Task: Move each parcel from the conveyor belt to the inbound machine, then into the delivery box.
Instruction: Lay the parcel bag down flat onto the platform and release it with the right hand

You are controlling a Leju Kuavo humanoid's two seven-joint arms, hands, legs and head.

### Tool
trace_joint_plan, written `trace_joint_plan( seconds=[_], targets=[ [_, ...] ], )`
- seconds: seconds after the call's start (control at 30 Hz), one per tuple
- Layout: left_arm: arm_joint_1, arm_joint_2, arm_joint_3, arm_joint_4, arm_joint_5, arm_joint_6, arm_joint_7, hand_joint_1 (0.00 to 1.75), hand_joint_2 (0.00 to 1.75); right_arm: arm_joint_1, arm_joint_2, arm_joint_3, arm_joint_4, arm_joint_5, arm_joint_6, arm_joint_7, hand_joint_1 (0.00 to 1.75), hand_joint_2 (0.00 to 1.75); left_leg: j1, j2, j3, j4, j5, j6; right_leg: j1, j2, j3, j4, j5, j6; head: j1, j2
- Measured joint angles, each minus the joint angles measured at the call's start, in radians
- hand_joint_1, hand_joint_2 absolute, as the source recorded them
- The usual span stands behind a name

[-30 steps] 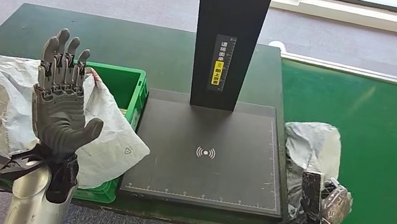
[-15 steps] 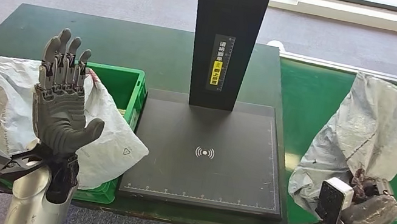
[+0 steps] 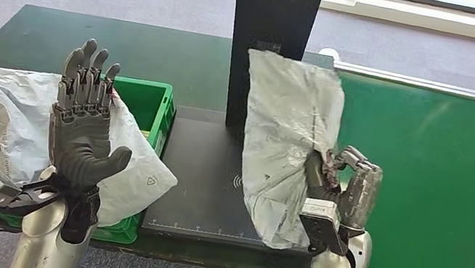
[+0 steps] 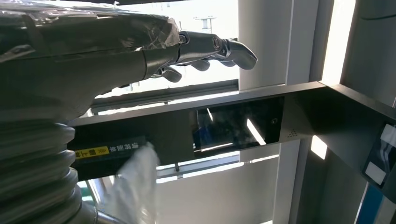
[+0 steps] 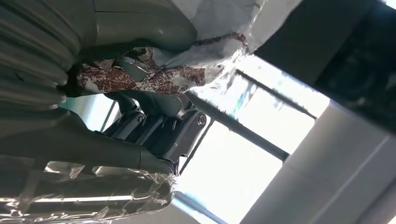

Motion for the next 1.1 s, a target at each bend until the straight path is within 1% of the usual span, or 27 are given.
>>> trace_joint_plan(
  seconds=[0.13,0.27,0.3,0.4,0.43,0.47,0.6,0.73,0.87,1.0,1.1],
  targets=[
    [-0.003,0.0,-0.003,0.015,0.002,-0.004,0.0,0.0,1.75,-0.011,0.0,0.048,0.065,-0.043,0.075,-0.014,1.75,1.75,0.0,0.0,0.0,0.0,0.0,0.0,0.0,0.0,0.0,0.0,0.0,0.0,0.0,0.0],
    [-0.004,0.001,-0.004,0.028,0.003,-0.008,0.0,0.0,1.75,-0.015,0.0,0.065,0.111,-0.059,0.095,-0.017,1.75,1.75,0.0,0.0,0.0,0.0,-0.001,0.0,0.0,0.0,0.0,0.0,0.0,0.0,0.0,0.0],
    [-0.004,0.001,-0.004,0.031,0.003,-0.009,0.0,0.0,1.75,-0.016,0.0,0.069,0.121,-0.061,0.098,-0.017,1.55,1.75,0.0,0.0,0.0,0.0,-0.001,0.0,0.0,0.0,0.0,0.0,0.0,0.0,0.0,0.0],
    [-0.005,0.001,-0.004,0.041,0.004,-0.012,-0.002,0.0,1.75,-0.019,0.0,0.071,0.155,-0.059,0.106,-0.004,0.24,1.75,0.0,0.0,0.0,0.0,-0.001,0.0,0.0,0.0,0.0,0.0,0.0,0.0,0.0,0.0],
    [-0.006,0.001,-0.004,0.044,0.005,-0.012,-0.003,0.0,1.75,-0.021,0.0,0.071,0.17,-0.058,0.103,0.002,0.0,1.75,0.0,0.0,0.0,0.0,-0.001,0.0,0.0,0.0,0.0,0.0,0.0,0.0,0.0,0.0],
    [-0.006,0.001,-0.004,0.048,0.005,-0.012,-0.005,0.0,1.75,-0.022,0.0,0.071,0.186,-0.056,0.096,0.007,0.0,1.75,0.0,0.0,0.0,0.0,-0.001,0.0,0.0,0.0,-0.001,0.0,0.0,0.0,0.0,0.0],
    [-0.007,0.001,-0.004,0.058,0.005,-0.011,-0.005,0.0,1.75,-0.025,0.0,0.071,0.23,-0.055,0.042,0.014,0.0,0.0,0.0,0.0,0.0,0.0,-0.001,0.0,0.0,0.0,-0.001,0.0,0.0,0.0,0.0,0.0],
    [-0.008,0.001,-0.004,0.064,0.002,-0.005,0.0,0.0,1.75,-0.026,-0.001,0.071,0.244,-0.054,-0.005,0.018,0.0,0.0,0.0,0.001,0.0,0.0,-0.001,0.0,0.0,0.0,-0.001,0.0,0.0,0.0,0.0,0.0],
    [-0.01,0.001,-0.015,0.068,-0.003,0.007,0.001,0.0,1.75,-0.027,-0.001,0.069,0.248,-0.036,-0.095,0.002,0.0,0.0,0.0,0.001,0.0,0.0,-0.001,0.0,0.0,0.0,-0.001,0.0,0.0,0.0,0.0,0.0],
    [-0.013,0.001,-0.028,0.072,-0.012,0.013,0.002,0.0,1.75,-0.026,-0.001,0.068,0.248,-0.025,-0.159,-0.01,0.0,0.0,0.0,0.001,0.0,0.0,-0.001,0.0,0.0,0.001,-0.001,0.0,0.0,0.0,0.0,0.0],
    [-0.016,0.001,-0.04,0.076,-0.02,0.023,0.003,0.0,1.75,-0.022,-0.001,0.068,0.236,-0.02,-0.251,-0.016,0.0,0.0,0.0,0.001,0.0,0.0,-0.001,0.0,0.0,0.0,-0.001,0.0,0.0,0.0,0.0,0.0]
  ],
)
